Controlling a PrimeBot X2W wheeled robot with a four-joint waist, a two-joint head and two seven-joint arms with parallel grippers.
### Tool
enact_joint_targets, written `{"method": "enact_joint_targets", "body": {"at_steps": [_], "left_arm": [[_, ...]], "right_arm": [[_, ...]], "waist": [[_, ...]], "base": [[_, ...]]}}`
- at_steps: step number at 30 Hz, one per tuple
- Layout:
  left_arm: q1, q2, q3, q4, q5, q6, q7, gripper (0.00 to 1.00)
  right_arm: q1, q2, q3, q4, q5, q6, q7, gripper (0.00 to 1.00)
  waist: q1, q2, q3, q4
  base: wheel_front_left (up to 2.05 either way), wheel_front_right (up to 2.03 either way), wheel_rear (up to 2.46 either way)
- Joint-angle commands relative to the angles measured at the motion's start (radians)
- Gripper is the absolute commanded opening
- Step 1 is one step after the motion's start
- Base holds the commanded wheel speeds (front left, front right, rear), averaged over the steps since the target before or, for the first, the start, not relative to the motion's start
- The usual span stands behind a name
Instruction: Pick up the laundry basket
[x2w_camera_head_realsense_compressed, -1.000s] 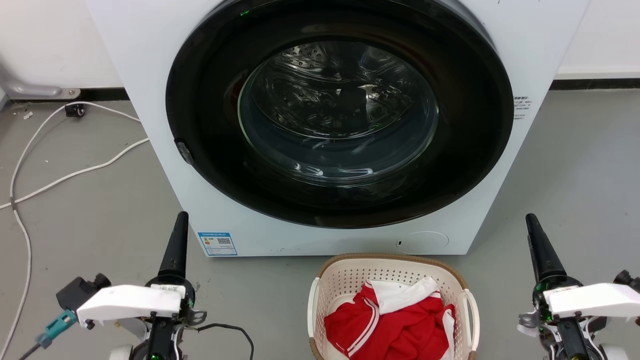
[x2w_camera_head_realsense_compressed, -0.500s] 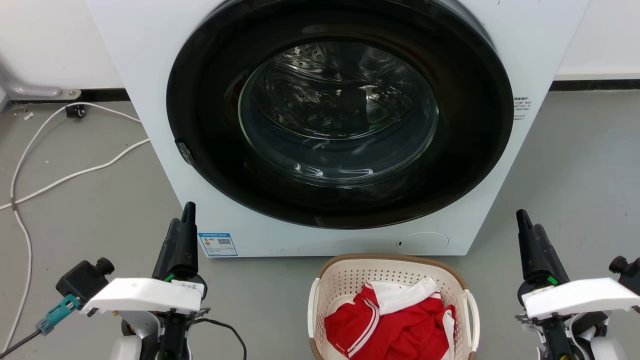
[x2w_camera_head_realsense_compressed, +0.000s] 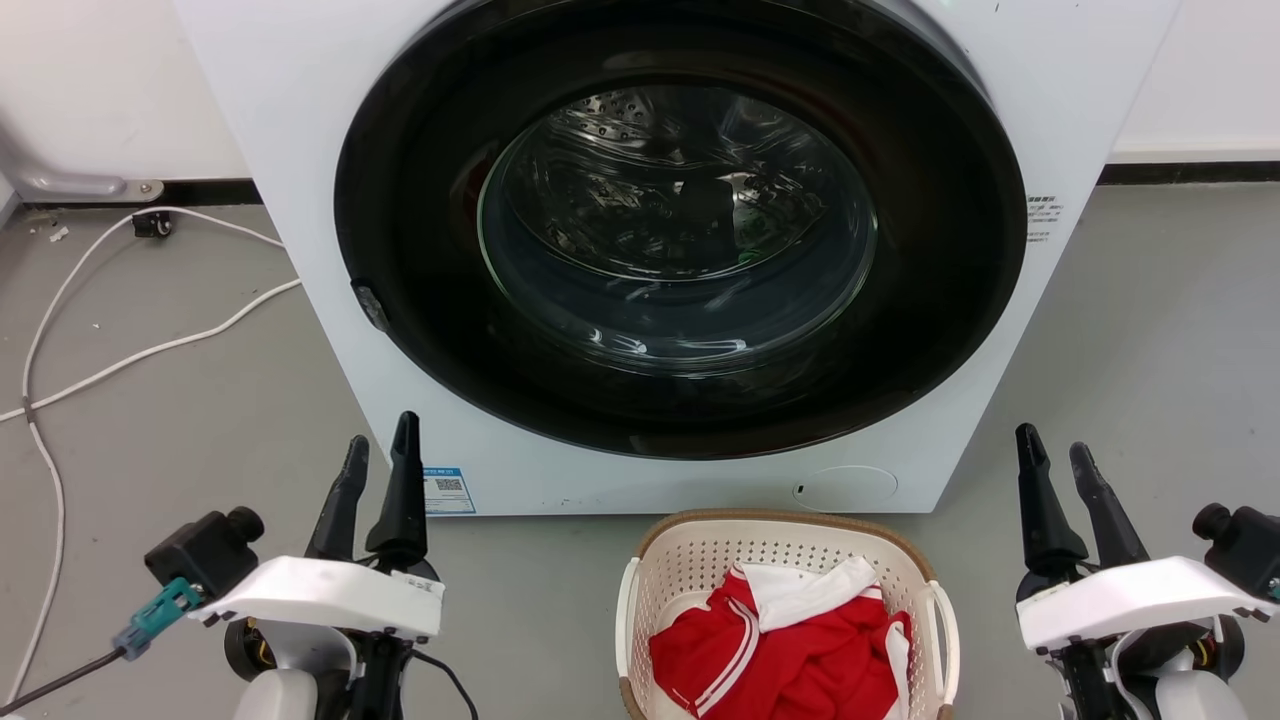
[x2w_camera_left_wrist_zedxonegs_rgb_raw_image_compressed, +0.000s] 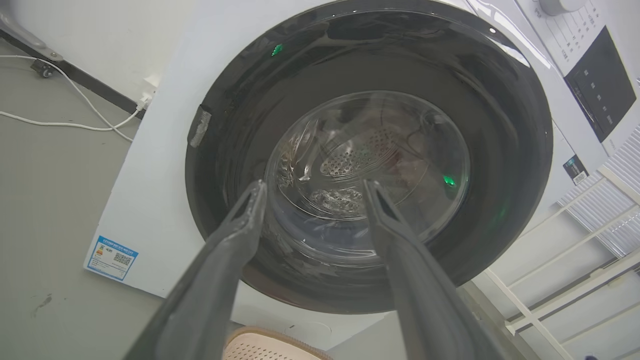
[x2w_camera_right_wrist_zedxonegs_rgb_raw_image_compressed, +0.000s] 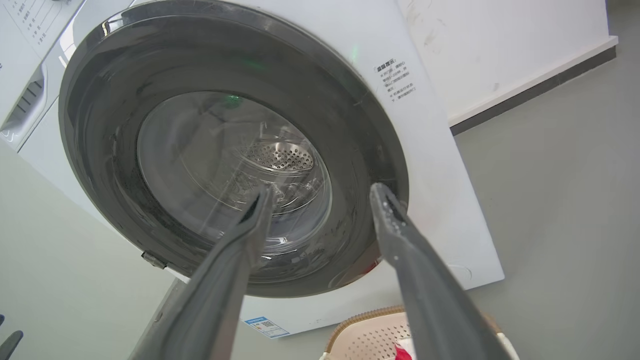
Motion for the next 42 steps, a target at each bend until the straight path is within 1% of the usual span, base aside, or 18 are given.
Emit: {"method": "enact_joint_targets", "body": {"at_steps": [1, 17, 28, 42], "left_arm": [[-0.024, 0.002, -0.007, -0.007, 0.029, -0.003, -0.01, 1.0], [-0.034, 0.002, -0.033, 0.047, 0.237, 0.002, -0.054, 1.0], [-0.041, 0.001, -0.045, 0.074, 0.359, 0.01, -0.08, 1.0], [-0.043, 0.001, -0.061, 0.101, 0.488, 0.025, -0.114, 1.0]], "right_arm": [[-0.015, 0.001, 0.001, -0.007, -0.034, 0.0, -0.008, 1.0], [-0.014, 0.003, -0.003, 0.011, -0.261, 0.0, -0.015, 1.0], [-0.011, 0.004, -0.007, 0.012, -0.386, 0.0, -0.013, 1.0], [0.002, 0.005, -0.011, 0.009, -0.525, 0.0, -0.02, 1.0]], "waist": [[0.0, 0.0, 0.0, 0.0], [0.0, 0.0, -0.002, 0.001], [0.0, 0.0, -0.004, 0.001], [0.0, 0.0, -0.009, 0.004]], "base": [[0.0, 0.0, 0.0], [0.0, 0.0, 0.0], [0.0, 0.0, 0.0], [0.0, 0.0, 0.0]]}}
